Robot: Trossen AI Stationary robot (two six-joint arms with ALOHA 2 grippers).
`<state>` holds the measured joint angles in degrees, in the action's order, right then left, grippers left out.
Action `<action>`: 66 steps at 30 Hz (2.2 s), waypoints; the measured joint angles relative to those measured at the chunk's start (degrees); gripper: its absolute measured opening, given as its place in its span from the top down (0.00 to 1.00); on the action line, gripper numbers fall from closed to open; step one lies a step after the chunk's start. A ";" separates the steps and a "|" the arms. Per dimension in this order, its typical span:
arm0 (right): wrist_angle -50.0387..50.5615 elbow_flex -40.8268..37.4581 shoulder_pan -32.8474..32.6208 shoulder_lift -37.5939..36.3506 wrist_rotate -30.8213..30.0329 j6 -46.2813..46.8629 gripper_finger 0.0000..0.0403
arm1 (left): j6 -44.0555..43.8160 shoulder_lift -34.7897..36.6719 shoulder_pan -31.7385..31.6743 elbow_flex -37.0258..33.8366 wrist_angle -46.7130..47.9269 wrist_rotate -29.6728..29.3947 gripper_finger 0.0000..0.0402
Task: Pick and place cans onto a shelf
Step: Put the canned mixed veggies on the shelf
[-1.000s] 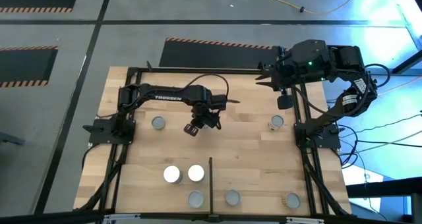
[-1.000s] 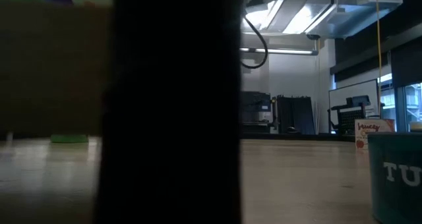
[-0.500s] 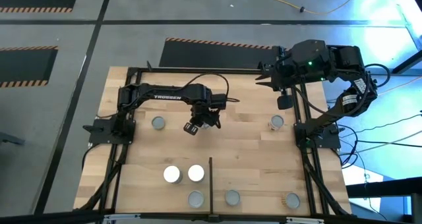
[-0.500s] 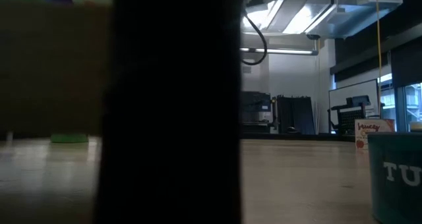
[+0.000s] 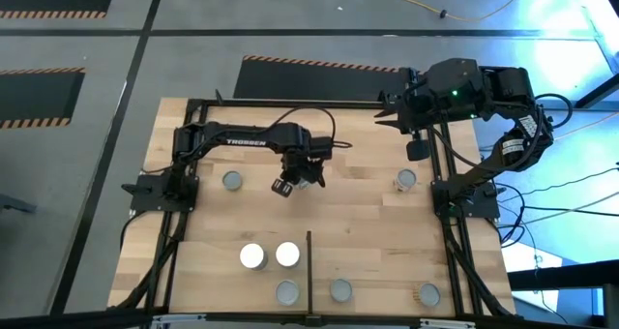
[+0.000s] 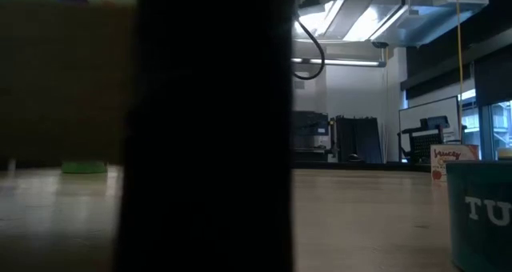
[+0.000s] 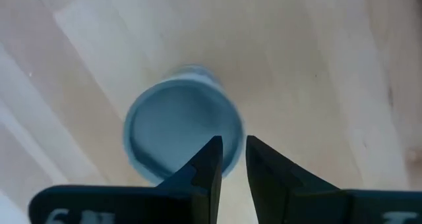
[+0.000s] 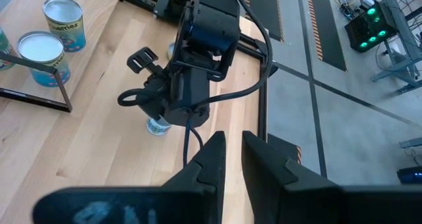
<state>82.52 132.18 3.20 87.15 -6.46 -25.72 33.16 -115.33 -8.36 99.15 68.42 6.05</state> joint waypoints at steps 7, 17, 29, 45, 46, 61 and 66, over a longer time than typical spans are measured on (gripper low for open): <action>0.00 0.00 0.00 0.00 0.00 0.00 0.87 | -1.80 0.00 -0.43 -1.32 -0.10 1.67 0.85; 0.00 0.00 -0.02 0.00 0.02 -0.02 0.87 | -1.34 0.22 -0.74 -4.76 -3.11 2.44 0.85; 0.00 0.00 -0.01 0.00 0.01 -0.01 0.87 | 0.18 0.17 -0.20 -4.87 -4.47 0.51 0.97; -0.26 0.02 0.00 0.00 0.00 -0.04 0.87 | -1.48 3.48 1.13 -1.26 -0.82 -7.03 1.00; -0.46 0.02 -0.01 0.00 0.00 -0.06 0.87 | -1.38 4.31 1.51 -0.96 0.54 -7.90 1.00; -1.75 0.02 0.00 -1.11 0.02 -0.04 0.87 | -11.57 20.14 11.43 4.66 16.32 -13.17 1.00; -0.91 0.02 0.00 -1.11 0.04 -0.09 0.87 | -19.53 23.64 16.79 6.78 21.69 -12.64 1.00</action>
<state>81.61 132.20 3.20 86.04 -6.42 -25.80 13.63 -91.69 8.43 105.94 90.11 -6.59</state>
